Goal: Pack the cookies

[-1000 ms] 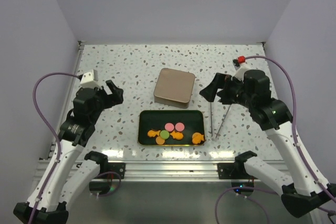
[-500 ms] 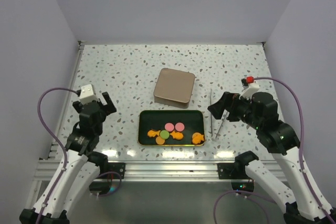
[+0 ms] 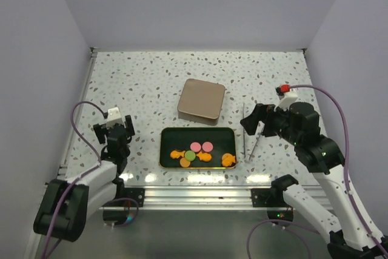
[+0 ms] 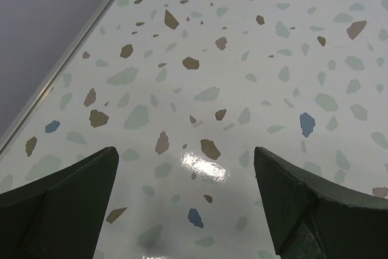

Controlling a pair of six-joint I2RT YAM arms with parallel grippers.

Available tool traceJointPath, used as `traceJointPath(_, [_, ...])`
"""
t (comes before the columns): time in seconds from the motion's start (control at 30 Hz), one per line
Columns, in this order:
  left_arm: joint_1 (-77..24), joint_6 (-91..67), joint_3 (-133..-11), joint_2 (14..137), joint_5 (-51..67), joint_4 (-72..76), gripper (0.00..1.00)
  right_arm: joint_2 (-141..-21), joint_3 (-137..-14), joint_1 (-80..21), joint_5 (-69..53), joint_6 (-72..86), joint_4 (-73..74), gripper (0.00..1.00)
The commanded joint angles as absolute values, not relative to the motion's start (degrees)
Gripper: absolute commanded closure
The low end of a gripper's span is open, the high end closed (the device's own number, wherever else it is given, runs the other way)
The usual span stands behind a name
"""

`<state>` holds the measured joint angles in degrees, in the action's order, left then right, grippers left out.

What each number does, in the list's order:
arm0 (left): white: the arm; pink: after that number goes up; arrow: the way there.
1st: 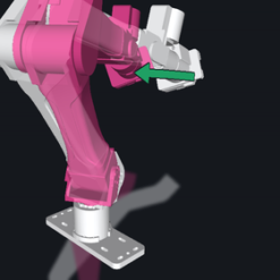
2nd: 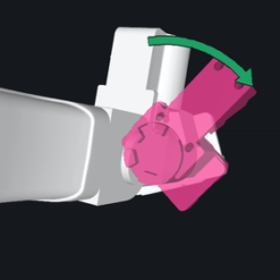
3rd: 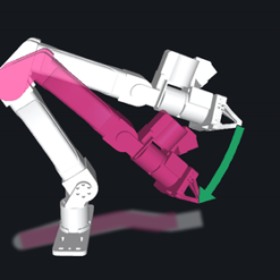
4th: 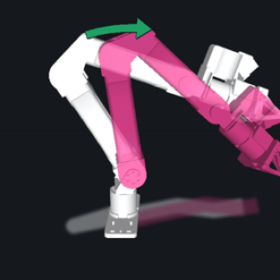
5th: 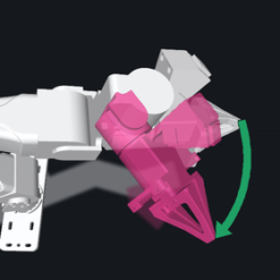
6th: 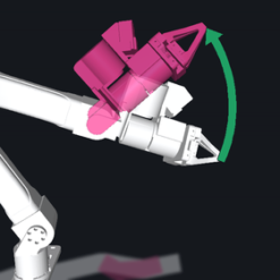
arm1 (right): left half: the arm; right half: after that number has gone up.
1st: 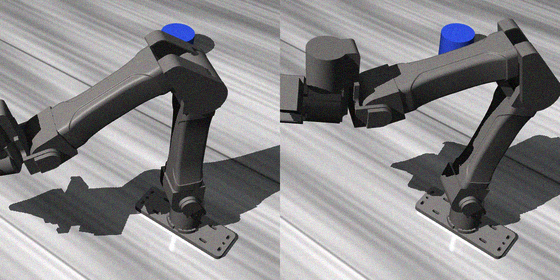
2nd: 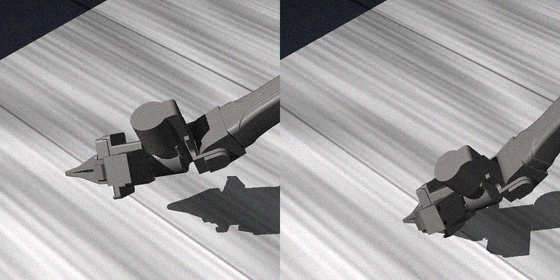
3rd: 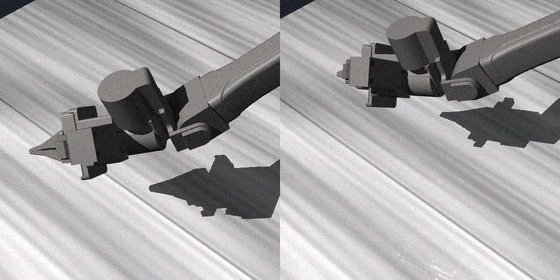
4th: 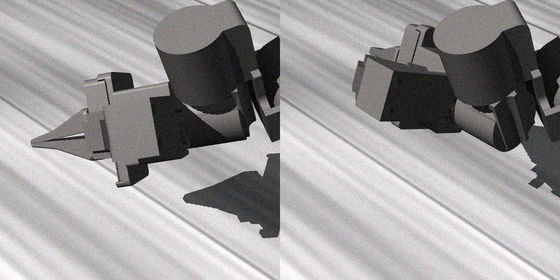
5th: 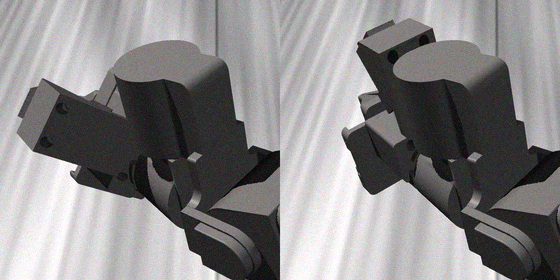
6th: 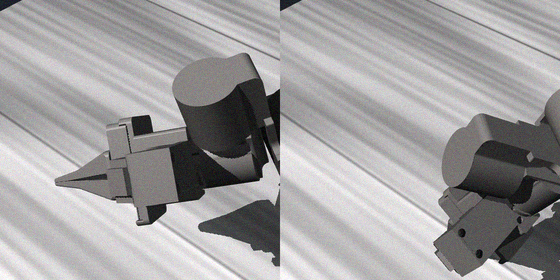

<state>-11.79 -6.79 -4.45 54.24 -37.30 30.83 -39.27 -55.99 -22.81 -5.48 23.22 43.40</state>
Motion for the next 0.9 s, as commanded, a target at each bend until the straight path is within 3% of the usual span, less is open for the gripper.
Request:
traceJointPath(0.0, [-8.6, -7.8, -7.6, 62.6, -34.5, 48.8, 0.0, -41.1, -58.1, -22.9, -5.6, 21.0, 39.4, 0.01])
traceJointPath(0.2, [-2.4, -6.2, -13.6, 76.4, -28.4, 58.6, 0.0, -41.8, -58.4, -22.9, -5.8, 20.4, 38.2, 0.01])
traceJointPath(0.37, [0.0, -4.1, -21.8, 83.0, -15.3, 50.2, 0.07, -38.3, -55.1, -22.9, -4.9, 20.5, 36.9, 0.01])
traceJointPath(0.47, [0.0, -5.5, -18.5, 81.7, -13.4, 55.4, 0.07, -35.5, -52.8, -22.9, -4.1, 20.2, 36.3, 0.01])
traceJointPath(0.57, [0.0, -3.8, -12.0, 82.8, -8.5, 70.1, 0.01, -33.5, -51.4, -22.9, -3.5, 19.7, 36.0, 0.01])
traceJointPath(0.63, [0.0, -0.6, -9.3, 86.6, -1.9, 76.9, 0.07, -33.0, -50.9, -22.9, -3.3, 19.1, 35.5, 0.01])
traceJointPath(0.67, [-0.2, -0.4, -8.1, 88.0, -1.5, 82.7, 0.05, -32.9, -50.4, -22.9, -3.5, 18.5, 34.8, 0.01])
traceJointPath(0.7, [-0.2, -1.5, -8.7, 85.2, -3.9, 75.0, 0.04, -33.0, -50.2, -22.9, -3.3, 17.7, 34.5, 0.01])
traceJointPath(0.77, [-1.0, -0.5, -8.4, 87.4, -5.3, 81.3, 0.0, -33.6, -49.8, -22.9, -2.8, 17.1, 33.8, 0.01])
traceJointPath(0.87, [-1.9, -0.3, -9.1, 86.9, -7.4, 79.1, 0.0, -37.1, -50.6, -22.9, -2.4, 14.4, 34.3, 0.01])
